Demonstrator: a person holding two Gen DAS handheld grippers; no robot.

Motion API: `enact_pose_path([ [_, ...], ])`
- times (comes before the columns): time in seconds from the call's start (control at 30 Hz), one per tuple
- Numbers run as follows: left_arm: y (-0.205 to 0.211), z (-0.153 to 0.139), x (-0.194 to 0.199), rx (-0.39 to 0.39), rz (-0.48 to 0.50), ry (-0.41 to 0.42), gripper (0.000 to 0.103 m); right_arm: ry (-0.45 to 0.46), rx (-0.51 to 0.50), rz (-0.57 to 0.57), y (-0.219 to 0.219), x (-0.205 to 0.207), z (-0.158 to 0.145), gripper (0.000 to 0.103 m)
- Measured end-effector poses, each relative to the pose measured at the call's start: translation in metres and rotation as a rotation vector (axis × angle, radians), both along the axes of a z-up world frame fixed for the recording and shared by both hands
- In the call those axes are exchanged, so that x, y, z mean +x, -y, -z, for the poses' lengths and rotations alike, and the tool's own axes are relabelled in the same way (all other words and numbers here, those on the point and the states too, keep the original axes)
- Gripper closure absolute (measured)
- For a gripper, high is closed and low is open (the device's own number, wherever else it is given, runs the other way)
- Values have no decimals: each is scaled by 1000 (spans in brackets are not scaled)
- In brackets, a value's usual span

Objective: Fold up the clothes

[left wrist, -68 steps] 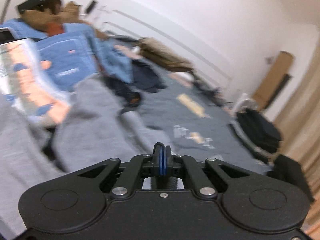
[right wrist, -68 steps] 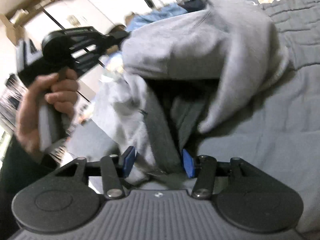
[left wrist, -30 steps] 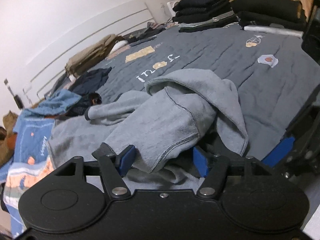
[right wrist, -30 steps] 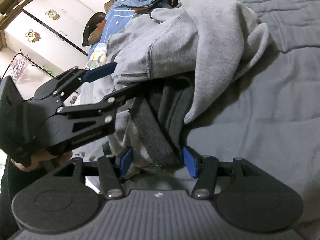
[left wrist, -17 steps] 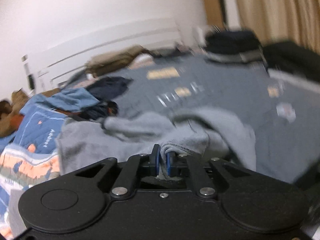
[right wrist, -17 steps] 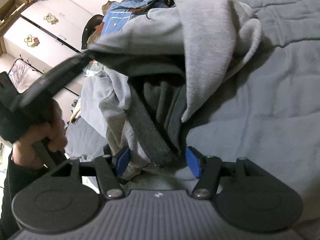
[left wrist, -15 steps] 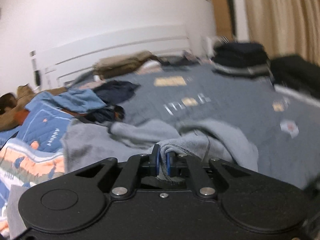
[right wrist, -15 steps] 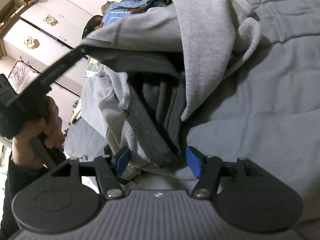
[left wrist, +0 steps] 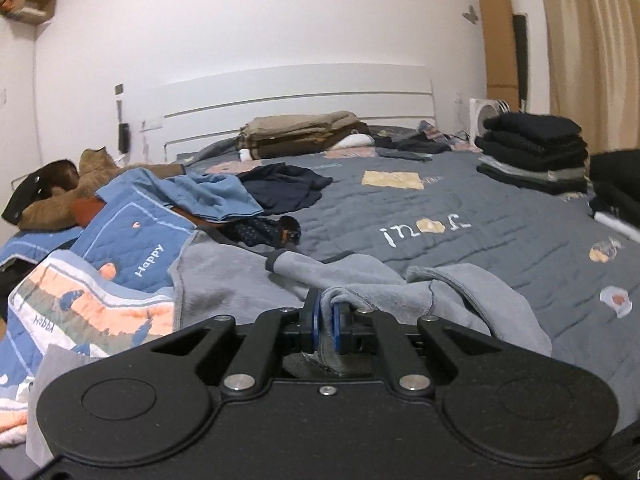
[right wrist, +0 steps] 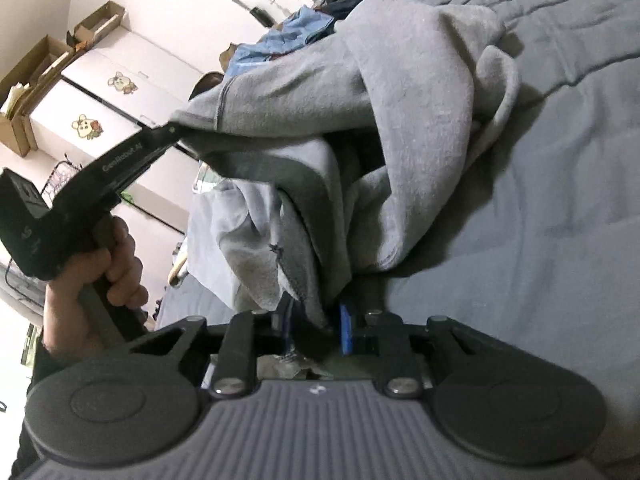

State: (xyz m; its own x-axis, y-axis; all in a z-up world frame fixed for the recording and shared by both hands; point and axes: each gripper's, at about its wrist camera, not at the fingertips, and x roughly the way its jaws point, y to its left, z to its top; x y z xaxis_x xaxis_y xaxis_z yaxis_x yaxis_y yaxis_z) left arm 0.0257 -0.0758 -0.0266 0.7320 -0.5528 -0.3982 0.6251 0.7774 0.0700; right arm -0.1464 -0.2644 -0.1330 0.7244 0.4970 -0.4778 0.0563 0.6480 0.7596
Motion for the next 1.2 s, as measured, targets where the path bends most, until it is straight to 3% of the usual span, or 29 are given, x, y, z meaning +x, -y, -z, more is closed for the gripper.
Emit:
enact_pose_path([
  [0.07,-3,-3,1,-27,-10,-7,96,30,-11,18,2,-1,-2,90],
  [0.3,-17,-22,3,-171,-19,-27,97,142,-107,152,29,-5,-39,92],
  [0.5,-19,-53,-13,-293,30,-10,98,228,-137,266,68,-11,-66,93],
  [0.63,-21,-80,-24,-384,54,13,98,326,-168,322,89,-17,-102,93],
  [0.73,-26,-107,-32,-458,69,28,98,423,-201,368,105,-26,-140,93],
  [0.9,-20,-172,-59,-505,118,112,98,551,-263,408,124,-39,-211,93],
  [1.2,-21,-298,-114,-601,140,265,98,797,-398,415,132,-79,-376,93],
])
